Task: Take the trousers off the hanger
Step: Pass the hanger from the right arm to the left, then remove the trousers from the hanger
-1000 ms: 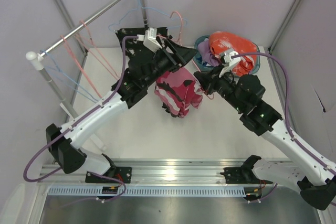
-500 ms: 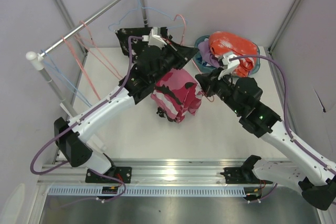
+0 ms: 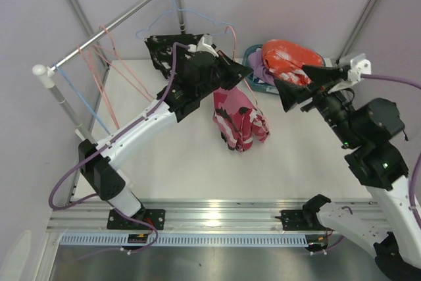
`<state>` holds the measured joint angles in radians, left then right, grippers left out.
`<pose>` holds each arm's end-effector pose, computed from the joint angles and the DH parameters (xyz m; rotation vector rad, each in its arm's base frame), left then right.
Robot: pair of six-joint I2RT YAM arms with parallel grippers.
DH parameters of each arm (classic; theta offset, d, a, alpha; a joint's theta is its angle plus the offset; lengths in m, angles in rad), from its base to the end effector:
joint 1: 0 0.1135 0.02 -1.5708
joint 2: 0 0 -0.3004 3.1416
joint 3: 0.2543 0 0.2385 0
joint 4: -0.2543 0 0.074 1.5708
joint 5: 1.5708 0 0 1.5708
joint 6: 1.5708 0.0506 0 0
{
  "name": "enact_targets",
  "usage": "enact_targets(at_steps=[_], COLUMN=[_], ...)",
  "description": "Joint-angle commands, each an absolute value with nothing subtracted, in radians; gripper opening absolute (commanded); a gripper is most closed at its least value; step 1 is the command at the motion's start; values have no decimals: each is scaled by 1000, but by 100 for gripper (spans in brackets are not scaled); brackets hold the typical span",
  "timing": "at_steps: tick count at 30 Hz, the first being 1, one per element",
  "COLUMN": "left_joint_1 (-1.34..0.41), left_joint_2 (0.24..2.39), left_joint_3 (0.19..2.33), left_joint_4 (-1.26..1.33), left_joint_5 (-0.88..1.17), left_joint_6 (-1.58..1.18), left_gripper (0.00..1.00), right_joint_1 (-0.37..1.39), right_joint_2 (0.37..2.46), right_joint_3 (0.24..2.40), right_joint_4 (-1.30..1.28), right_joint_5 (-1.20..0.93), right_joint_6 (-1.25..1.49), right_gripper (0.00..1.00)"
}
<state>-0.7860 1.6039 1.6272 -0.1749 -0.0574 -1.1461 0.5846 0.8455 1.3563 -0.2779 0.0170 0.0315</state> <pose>0.2723 -0.2685 0.4603 -0.3922 1.8893 -1.3314 0.0955 0.0622 0.5322 -0.3561 1.3081 0.5090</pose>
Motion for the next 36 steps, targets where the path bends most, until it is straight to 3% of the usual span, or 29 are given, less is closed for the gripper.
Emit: enact_targets(at_steps=[1, 5, 9, 14, 24, 36], left_joint_1=[-773, -764, -750, -739, -735, -735], left_joint_2=[1583, 1591, 1595, 1618, 1603, 1603], left_joint_3=[1743, 1793, 1842, 1920, 1940, 1934], left_joint_4=[-90, -141, -195, -236, -239, -206], left_joint_5=[-8, 40, 83, 150, 163, 235], left_joint_6=[-1141, -1118, -1095, -1072, -1066, -1104], left_gripper=[0, 0, 0, 0, 0, 0], right_joint_1=[552, 526, 517, 515, 515, 519], right_joint_2=[807, 769, 695, 578, 629, 745], right_joint_3=[1368, 1286, 1126, 907, 853, 792], right_joint_4=[-377, -422, -411, -273, -213, -28], right_joint_5=[42, 103, -81, -120, -326, -256], right_joint_6=[-61, -149, -216, -262, -267, -281], right_gripper=[95, 98, 98, 99, 98, 90])
